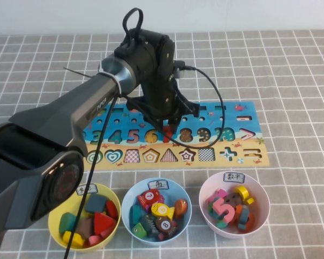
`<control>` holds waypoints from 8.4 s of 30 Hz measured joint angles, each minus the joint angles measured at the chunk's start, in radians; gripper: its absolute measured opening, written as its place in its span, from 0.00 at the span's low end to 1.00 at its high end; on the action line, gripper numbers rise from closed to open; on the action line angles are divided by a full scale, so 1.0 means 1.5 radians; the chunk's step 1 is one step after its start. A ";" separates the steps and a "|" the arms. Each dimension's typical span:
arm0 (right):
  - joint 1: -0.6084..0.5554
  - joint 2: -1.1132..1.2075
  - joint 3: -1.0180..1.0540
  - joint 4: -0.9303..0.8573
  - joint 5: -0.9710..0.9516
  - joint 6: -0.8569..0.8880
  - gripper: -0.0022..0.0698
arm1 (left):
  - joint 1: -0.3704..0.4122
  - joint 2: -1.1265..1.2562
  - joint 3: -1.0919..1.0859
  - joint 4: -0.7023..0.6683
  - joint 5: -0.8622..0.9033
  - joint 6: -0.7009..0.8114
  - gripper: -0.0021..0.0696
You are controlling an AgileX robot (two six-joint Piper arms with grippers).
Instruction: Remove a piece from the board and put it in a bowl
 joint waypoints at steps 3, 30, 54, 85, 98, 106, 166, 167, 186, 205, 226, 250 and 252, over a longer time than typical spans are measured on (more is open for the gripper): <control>0.000 0.000 0.000 0.000 0.000 0.000 0.01 | 0.000 0.001 -0.029 -0.003 0.009 0.000 0.33; 0.000 0.000 0.000 0.000 0.000 0.000 0.01 | -0.049 -0.140 -0.074 -0.008 0.023 0.169 0.32; 0.000 0.000 0.000 0.000 0.000 0.000 0.01 | -0.108 -0.374 0.318 -0.029 0.024 0.205 0.32; 0.000 0.000 0.000 0.000 0.000 0.000 0.01 | -0.242 -0.377 0.554 -0.046 -0.279 0.186 0.32; 0.000 0.000 0.000 0.000 0.000 0.000 0.01 | -0.243 -0.377 0.554 -0.105 -0.325 0.181 0.32; 0.000 0.000 0.000 0.000 0.000 0.000 0.01 | -0.243 -0.366 0.554 -0.120 -0.325 0.333 0.32; 0.000 0.000 0.000 0.000 0.000 0.000 0.01 | -0.241 -0.268 0.407 -0.060 -0.199 0.536 0.53; 0.000 0.000 0.000 0.000 0.000 0.000 0.01 | -0.241 -0.268 0.407 -0.060 -0.199 0.532 0.53; 0.000 0.000 0.000 0.000 0.000 0.000 0.01 | -0.241 -0.521 0.644 -0.060 -0.281 0.349 0.04; 0.000 0.000 0.000 0.000 0.000 0.000 0.01 | -0.241 -1.021 1.129 -0.067 -0.606 0.221 0.03; 0.000 0.000 0.000 0.000 0.000 0.000 0.01 | -0.238 -1.115 1.235 -0.011 -0.745 0.217 0.03; 0.000 0.000 0.000 0.000 0.000 0.000 0.01 | 0.359 -1.605 1.496 0.017 -0.822 0.234 0.03; 0.000 0.000 0.000 0.000 0.000 0.000 0.01 | 0.369 -1.607 1.496 0.015 -0.778 0.234 0.03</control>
